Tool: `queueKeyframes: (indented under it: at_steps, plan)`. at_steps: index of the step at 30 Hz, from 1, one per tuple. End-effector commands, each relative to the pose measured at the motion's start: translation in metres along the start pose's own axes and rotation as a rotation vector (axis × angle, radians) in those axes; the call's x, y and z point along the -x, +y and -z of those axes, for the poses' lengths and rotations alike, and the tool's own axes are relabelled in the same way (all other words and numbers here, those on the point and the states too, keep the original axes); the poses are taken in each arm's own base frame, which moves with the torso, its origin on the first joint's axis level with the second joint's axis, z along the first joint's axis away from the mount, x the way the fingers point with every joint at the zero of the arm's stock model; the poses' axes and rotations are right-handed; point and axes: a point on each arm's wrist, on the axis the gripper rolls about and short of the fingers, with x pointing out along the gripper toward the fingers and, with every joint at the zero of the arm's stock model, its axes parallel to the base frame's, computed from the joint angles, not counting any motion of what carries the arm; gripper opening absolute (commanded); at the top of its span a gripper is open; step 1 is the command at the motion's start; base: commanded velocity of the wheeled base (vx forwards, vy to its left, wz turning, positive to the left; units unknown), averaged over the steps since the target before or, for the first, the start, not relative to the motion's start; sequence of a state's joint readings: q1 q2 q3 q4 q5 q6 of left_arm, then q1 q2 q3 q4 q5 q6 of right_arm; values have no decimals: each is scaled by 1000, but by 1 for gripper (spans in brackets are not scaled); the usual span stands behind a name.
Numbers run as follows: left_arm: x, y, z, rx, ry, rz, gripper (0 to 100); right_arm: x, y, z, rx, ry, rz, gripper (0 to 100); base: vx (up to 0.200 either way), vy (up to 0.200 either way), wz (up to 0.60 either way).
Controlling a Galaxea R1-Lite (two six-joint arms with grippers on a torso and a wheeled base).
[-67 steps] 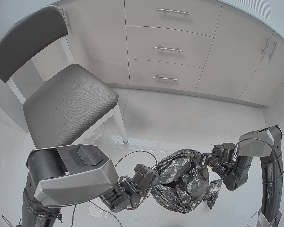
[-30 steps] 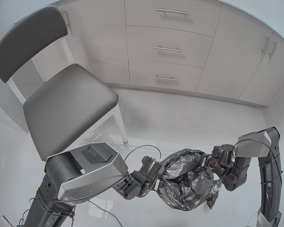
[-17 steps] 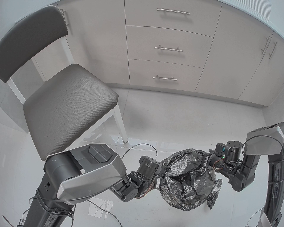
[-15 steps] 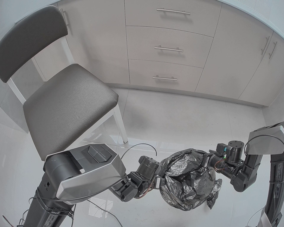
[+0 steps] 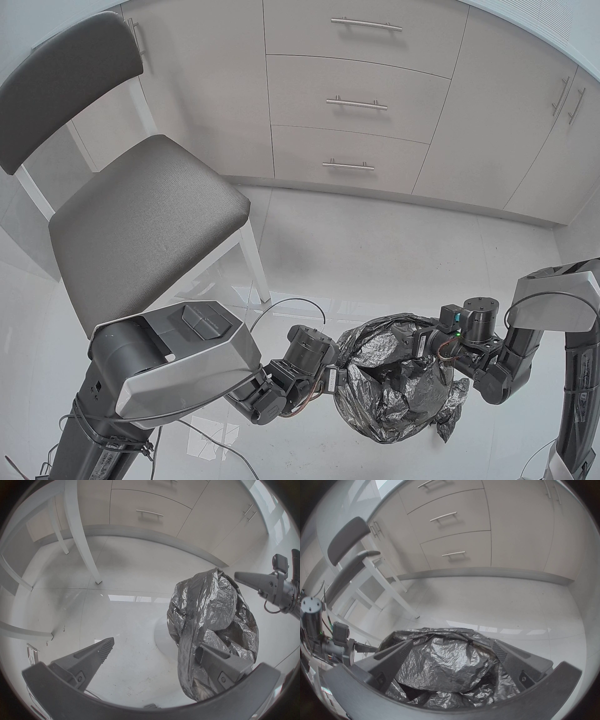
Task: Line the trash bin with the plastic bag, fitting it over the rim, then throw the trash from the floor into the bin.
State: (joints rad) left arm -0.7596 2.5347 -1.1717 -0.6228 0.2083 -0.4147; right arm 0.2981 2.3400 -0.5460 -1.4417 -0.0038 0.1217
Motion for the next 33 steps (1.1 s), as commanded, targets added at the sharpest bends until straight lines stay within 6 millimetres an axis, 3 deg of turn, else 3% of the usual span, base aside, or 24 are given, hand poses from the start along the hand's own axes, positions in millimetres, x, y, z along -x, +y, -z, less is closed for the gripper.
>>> queueKeyframes:
  at_steps: [1, 9, 24, 33]
  plan:
    - [0, 1, 0, 1, -3, -1, 100, -14, 6, 8, 16, 34, -1, 100, 0, 0, 0]
    - [0, 1, 0, -1, 0, -2, 100, -40, 3, 5, 16, 16, 53, 100, 0, 0, 0]
    - [0, 1, 1, -3, 0, -2, 100, -65, 2, -3, 44, 52, 72, 100, 0, 0, 0]
    - [0, 1, 1, -4, 0, -2, 100, -86, -10, -8, 35, 63, 112, 100, 0, 0, 0]
